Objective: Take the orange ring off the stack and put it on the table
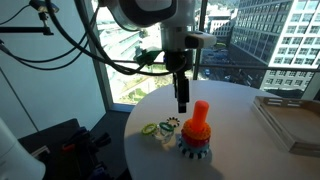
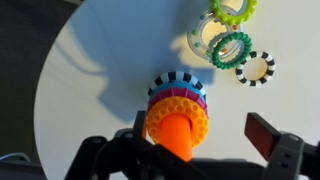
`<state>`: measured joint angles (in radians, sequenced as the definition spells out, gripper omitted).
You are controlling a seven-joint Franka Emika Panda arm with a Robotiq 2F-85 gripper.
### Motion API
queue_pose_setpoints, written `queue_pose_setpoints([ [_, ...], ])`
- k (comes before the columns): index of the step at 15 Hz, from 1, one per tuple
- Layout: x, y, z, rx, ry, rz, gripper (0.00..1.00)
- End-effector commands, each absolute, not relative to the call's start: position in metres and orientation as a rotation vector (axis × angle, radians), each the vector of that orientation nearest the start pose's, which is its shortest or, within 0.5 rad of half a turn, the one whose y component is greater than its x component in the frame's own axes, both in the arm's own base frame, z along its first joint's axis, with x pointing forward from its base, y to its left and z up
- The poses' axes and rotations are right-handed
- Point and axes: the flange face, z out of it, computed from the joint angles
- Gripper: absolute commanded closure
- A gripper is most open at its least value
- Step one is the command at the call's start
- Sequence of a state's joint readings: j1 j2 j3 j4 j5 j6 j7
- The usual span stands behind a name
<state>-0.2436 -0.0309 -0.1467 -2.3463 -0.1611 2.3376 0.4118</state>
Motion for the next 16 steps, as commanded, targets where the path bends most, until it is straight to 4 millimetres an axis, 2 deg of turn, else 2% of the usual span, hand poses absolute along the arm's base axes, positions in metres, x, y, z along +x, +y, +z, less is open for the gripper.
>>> queue_pose_setpoints([
  [1, 0.468, -0.196, 0.346, -3.064, 1.103, -0.038, 0.00],
  [4, 0.475, -0.199, 0.344, -3.067, 1.104, -0.037, 0.00],
  [9, 0.475, -0.199, 0.345, -3.068, 1.102, -0.039, 0.00],
  [16, 0.461, -0.183, 0.320, -2.987, 1.182, -0.071, 0.00],
])
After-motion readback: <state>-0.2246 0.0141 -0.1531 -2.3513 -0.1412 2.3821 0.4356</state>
